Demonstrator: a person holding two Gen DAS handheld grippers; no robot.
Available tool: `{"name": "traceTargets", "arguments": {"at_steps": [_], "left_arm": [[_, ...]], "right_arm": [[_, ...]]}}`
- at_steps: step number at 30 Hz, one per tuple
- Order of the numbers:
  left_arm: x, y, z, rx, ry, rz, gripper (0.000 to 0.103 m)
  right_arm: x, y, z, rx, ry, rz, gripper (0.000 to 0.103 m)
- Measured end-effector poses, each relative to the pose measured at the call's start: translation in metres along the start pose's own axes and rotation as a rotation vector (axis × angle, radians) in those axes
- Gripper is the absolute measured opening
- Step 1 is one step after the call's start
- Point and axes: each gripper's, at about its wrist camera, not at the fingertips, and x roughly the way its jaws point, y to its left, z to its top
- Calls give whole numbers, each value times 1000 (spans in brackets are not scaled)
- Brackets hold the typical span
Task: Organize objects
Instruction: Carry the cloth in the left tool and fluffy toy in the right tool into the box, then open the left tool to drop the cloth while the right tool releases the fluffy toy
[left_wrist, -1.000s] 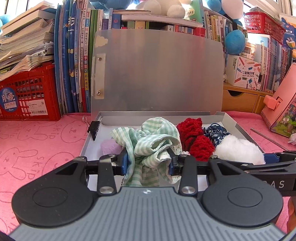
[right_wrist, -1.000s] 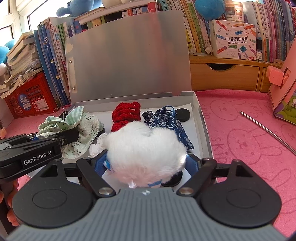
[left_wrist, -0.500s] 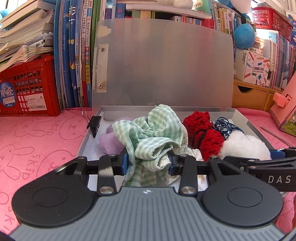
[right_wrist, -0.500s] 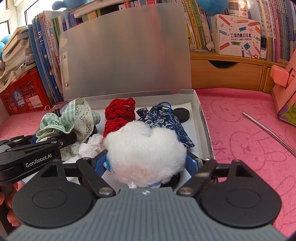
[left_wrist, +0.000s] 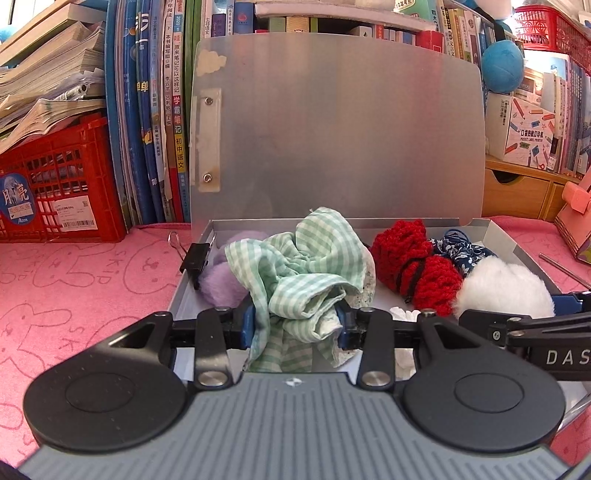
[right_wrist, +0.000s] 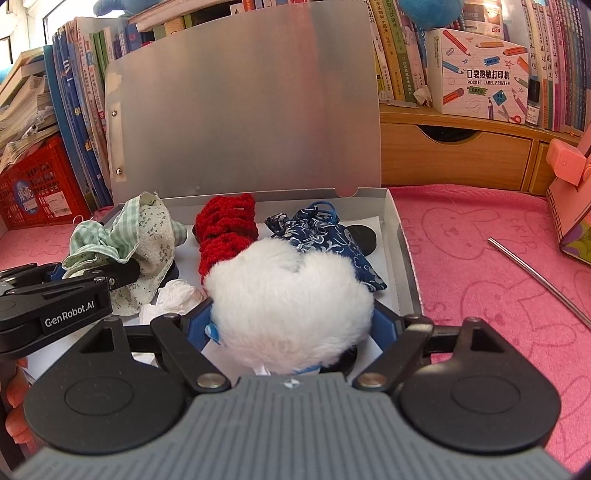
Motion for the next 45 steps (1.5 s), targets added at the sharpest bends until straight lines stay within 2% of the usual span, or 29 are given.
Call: {"name": "traceTargets", "arguments": {"at_steps": [1, 6, 8, 11, 31, 45], "left_arm": [[0, 0, 0, -3, 4, 3, 47], [-7, 1, -1, -5, 1, -1, 71], [-11, 2, -1, -15, 0, -11, 72], [-17, 2, -1, -20, -5, -19, 81], [-72, -1, -8, 5, -37, -48, 90], [-127, -8, -27, 30, -59, -116, 90]], "right_arm": [[-1, -1, 0, 5, -2, 1, 90], [-6, -1, -1, 7, -5, 14, 96], [-11, 1, -2, -5, -14, 11, 99], [-17, 3, -3, -19, -22, 14, 100], [-65, 1, -13, -28, -64, 28, 102], [-109, 1, -29, -18, -96, 78, 102]]}}
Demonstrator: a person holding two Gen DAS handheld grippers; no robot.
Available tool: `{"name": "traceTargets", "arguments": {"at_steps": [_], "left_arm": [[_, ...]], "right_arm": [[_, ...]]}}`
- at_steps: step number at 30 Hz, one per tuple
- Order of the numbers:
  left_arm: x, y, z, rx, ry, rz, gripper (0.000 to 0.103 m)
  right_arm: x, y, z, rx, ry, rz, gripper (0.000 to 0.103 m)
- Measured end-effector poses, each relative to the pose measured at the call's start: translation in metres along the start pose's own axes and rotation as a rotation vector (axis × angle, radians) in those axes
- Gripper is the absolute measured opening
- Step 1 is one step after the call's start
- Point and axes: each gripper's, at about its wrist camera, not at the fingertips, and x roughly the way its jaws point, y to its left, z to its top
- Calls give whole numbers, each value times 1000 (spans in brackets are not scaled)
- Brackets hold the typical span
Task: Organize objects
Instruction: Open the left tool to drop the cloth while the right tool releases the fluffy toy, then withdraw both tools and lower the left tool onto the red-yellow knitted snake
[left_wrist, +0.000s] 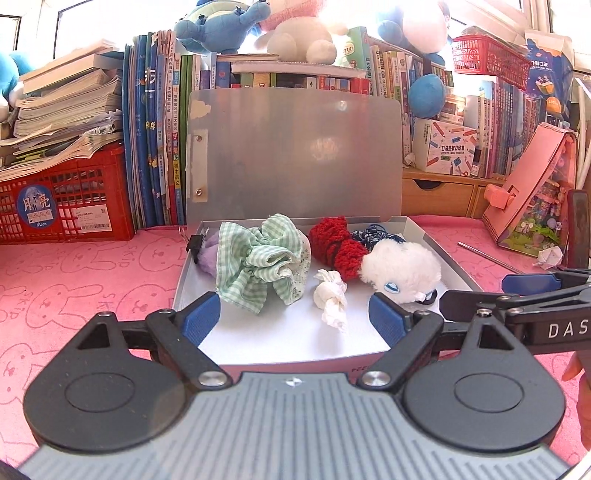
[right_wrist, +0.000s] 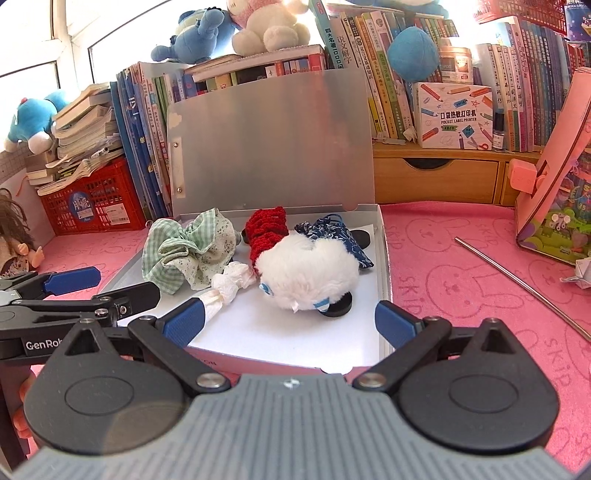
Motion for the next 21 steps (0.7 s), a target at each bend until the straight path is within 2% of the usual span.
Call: {"name": "traceTargets", "arguments": {"at_steps": [11, 21], "left_arm": [[-42, -5, -21, 15, -15, -30, 91], [-72, 0, -57, -18, 29, -78, 91]], "right_arm": [[-38, 6, -17, -12, -21, 39, 102], [-72, 14, -49, -61, -2, 90, 102]]}}
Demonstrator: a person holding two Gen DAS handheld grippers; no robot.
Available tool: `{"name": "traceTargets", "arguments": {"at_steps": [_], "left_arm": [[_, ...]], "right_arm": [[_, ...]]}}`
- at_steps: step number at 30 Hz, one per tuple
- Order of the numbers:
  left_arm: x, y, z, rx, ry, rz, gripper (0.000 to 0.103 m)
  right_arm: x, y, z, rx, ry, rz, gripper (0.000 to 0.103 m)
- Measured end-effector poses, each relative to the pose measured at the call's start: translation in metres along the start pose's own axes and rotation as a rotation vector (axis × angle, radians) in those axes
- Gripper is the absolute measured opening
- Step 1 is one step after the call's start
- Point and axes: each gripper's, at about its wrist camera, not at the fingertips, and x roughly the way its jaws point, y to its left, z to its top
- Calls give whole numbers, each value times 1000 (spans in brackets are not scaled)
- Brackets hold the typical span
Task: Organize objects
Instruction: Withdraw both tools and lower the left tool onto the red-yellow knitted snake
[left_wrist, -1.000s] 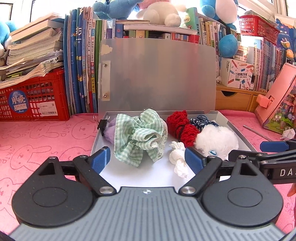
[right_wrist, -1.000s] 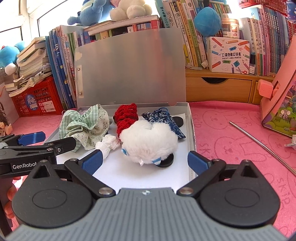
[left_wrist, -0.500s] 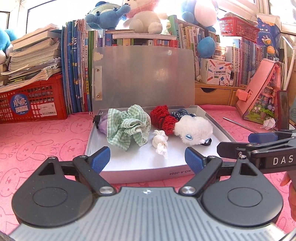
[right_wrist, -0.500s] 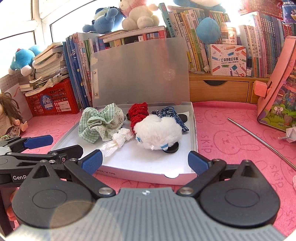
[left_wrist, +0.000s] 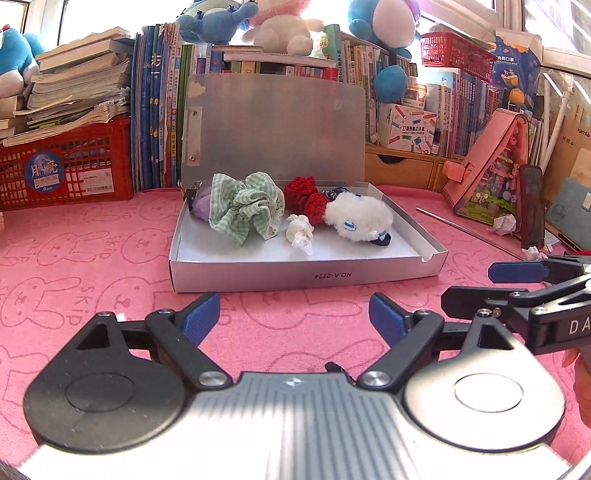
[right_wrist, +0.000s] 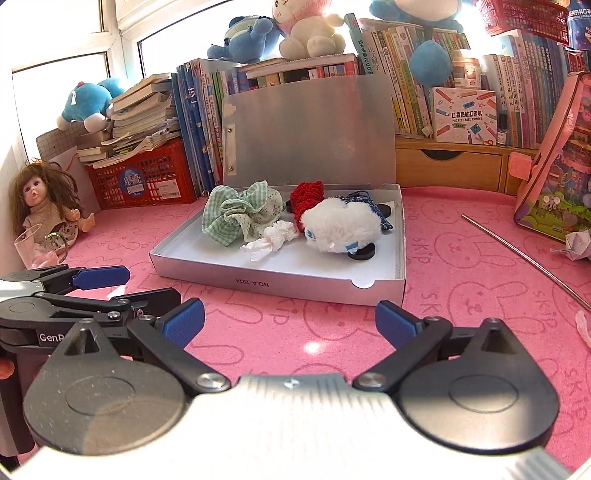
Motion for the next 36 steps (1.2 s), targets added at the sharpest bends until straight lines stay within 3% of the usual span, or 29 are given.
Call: {"name": "traceTargets", "arguments": {"at_steps": [10, 19, 23, 27, 36], "left_arm": [[-27, -8, -36, 12, 46, -58, 91], [-21, -21, -48, 16, 92, -119, 88], [-22, -20, -47, 16, 92, -114, 84], [-25, -13, -45, -7, 96, -100, 74], [-32, -6, -43, -13, 84, -83, 73]], "right_arm": [[-2, 14, -35, -135, 60, -38, 101], [1, 21, -55, -202, 105, -33, 99], [4, 23, -56, -205, 115, -25, 98], [6, 28, -57, -214, 118, -1, 98], [15, 51, -55, -246, 133, 60, 94]]}}
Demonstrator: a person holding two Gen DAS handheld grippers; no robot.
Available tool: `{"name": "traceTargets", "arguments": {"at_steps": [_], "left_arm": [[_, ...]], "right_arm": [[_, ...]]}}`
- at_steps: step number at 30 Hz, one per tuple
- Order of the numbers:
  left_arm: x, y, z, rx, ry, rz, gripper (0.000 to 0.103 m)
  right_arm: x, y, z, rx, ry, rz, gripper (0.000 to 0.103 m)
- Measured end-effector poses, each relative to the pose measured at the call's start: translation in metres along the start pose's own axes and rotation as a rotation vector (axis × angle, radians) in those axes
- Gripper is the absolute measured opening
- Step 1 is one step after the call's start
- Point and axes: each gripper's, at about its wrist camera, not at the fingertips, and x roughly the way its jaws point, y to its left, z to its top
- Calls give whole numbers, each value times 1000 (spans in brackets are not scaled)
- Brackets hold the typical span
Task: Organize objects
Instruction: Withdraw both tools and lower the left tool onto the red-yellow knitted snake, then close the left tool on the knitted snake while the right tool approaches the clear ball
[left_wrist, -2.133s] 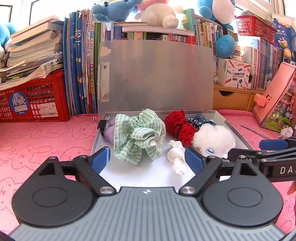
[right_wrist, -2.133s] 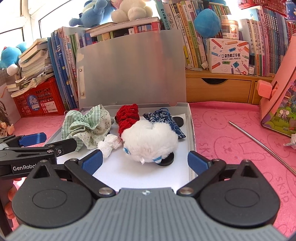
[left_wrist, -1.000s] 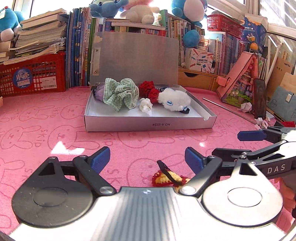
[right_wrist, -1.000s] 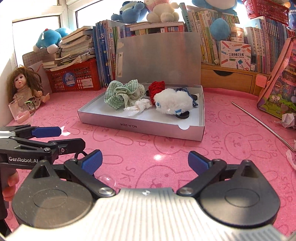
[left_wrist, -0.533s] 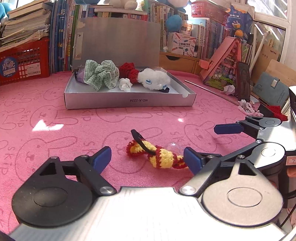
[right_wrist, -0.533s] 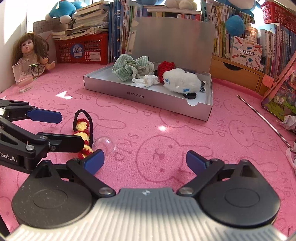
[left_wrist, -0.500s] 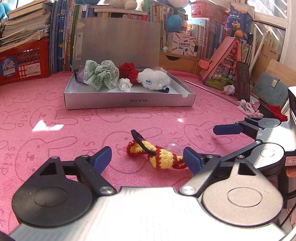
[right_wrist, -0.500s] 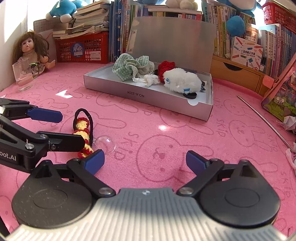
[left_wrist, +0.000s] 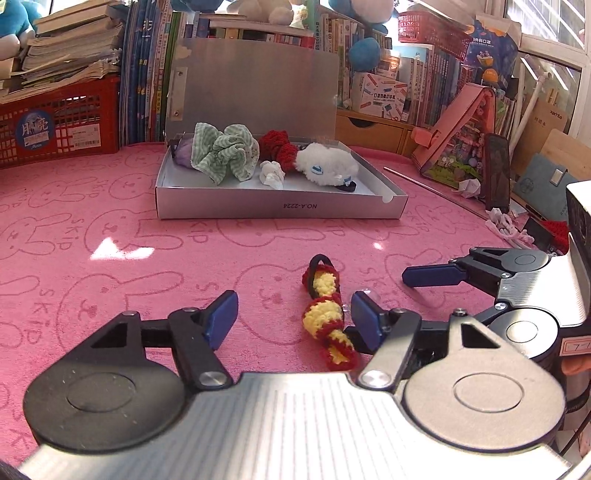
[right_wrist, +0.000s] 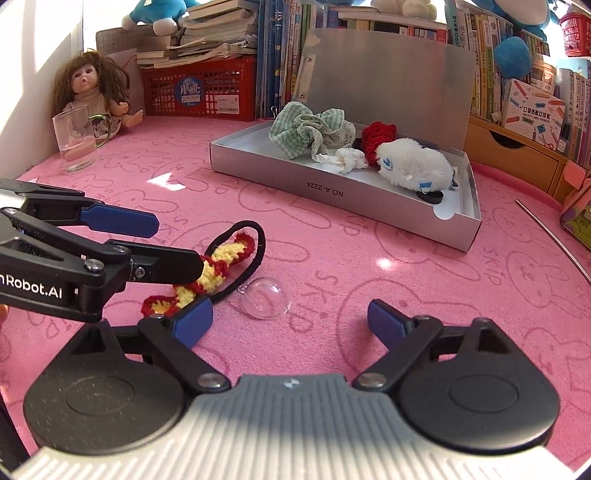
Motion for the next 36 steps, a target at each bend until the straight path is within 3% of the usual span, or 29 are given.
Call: {"name": "traceTargets", "arguments": {"at_steps": [8, 18, 20, 26, 34, 36], "left_arm": [[1, 1, -1, 0, -4, 7, 73], [7, -5, -4, 4, 6, -3, 73], [10, -7, -6, 7, 12, -5, 72], [19, -16, -10, 36, 20, 53, 62], [22, -21, -11, 71, 14, 91, 60], [21, -21, -11, 71, 9, 93, 47]], "right_arm": [[3, 10, 4, -4, -17, 18, 83], [-4, -12, 1, 67, -28, -47, 62], [-3, -16, 0, 78, -27, -60, 61], [-3, -19, 0, 94, -31, -56, 64], [2, -16, 4, 81, -34, -51, 59], [2, -16, 4, 79, -35, -50, 50]]}}
